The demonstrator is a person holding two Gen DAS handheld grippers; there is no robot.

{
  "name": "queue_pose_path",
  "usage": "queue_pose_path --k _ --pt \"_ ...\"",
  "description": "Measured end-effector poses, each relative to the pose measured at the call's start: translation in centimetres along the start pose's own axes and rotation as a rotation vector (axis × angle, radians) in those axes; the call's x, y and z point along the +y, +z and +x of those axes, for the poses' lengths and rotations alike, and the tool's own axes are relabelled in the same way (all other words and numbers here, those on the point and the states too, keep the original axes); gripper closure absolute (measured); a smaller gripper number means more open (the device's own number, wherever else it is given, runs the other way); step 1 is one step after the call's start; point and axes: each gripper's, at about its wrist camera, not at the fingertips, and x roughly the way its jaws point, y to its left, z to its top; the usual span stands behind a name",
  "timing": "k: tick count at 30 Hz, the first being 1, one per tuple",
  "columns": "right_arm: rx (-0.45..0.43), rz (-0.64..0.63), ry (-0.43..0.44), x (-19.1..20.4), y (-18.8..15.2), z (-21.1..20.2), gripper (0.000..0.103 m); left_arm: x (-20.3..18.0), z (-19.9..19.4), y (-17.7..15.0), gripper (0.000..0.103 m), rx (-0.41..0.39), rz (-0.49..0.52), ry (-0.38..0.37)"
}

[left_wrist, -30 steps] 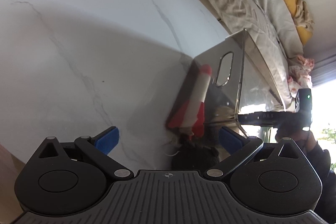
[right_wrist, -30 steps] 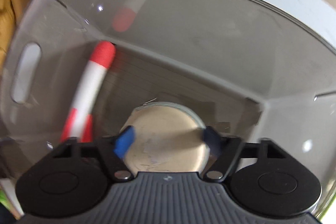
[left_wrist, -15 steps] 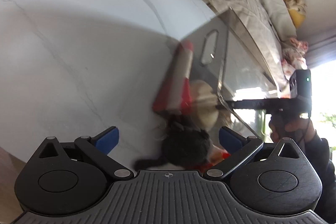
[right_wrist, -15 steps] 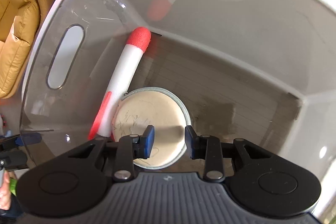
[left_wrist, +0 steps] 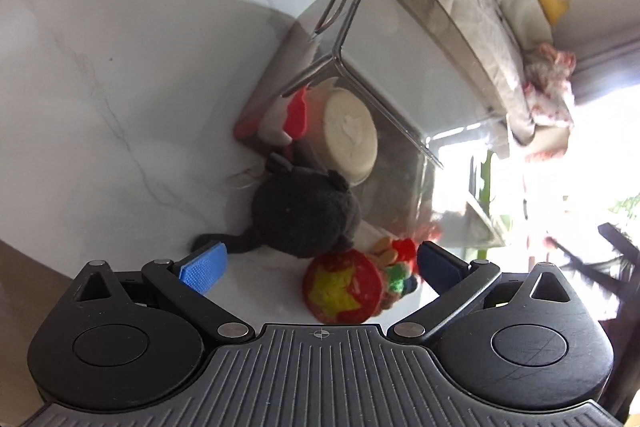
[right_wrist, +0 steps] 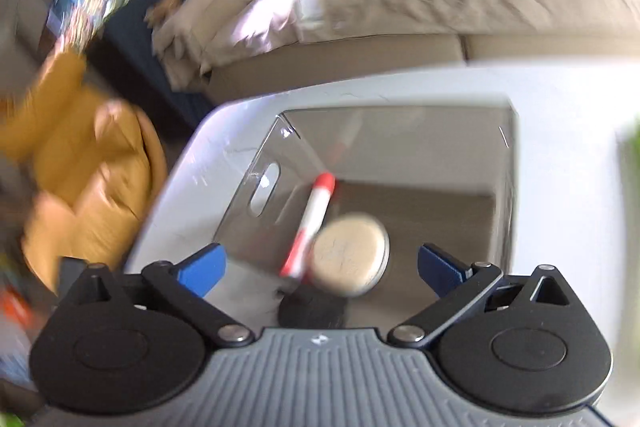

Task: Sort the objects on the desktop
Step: 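Move the right tool to the crocheted doll and close on it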

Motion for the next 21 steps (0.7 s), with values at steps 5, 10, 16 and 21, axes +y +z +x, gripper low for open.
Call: queue_pose_path --k 5,10,16,21 --pt "-0.032 0.38 0.075 -4.2 -4.6 -1.9 0.017 -2.5 0.3 -2.4 0.0 -0.056 0.157 0.207" --pt "0.081 0.699 0.101 -6.4 -7.1 2.7 0.024 -4.1 -1.4 -4.1 0.0 -0.047 0.284 0.227" --pt "0.06 0.765 -0.056 -5.1 -5.8 5.4 0.024 -2.3 -3.5 -4.0 0.0 -0.045 0.224 0.195" --pt "0.018 0.726 -0.129 -3.7 -4.7 6.8 0.027 -0.6 -3.5 -3.4 0.0 -0.038 0.17 0.213"
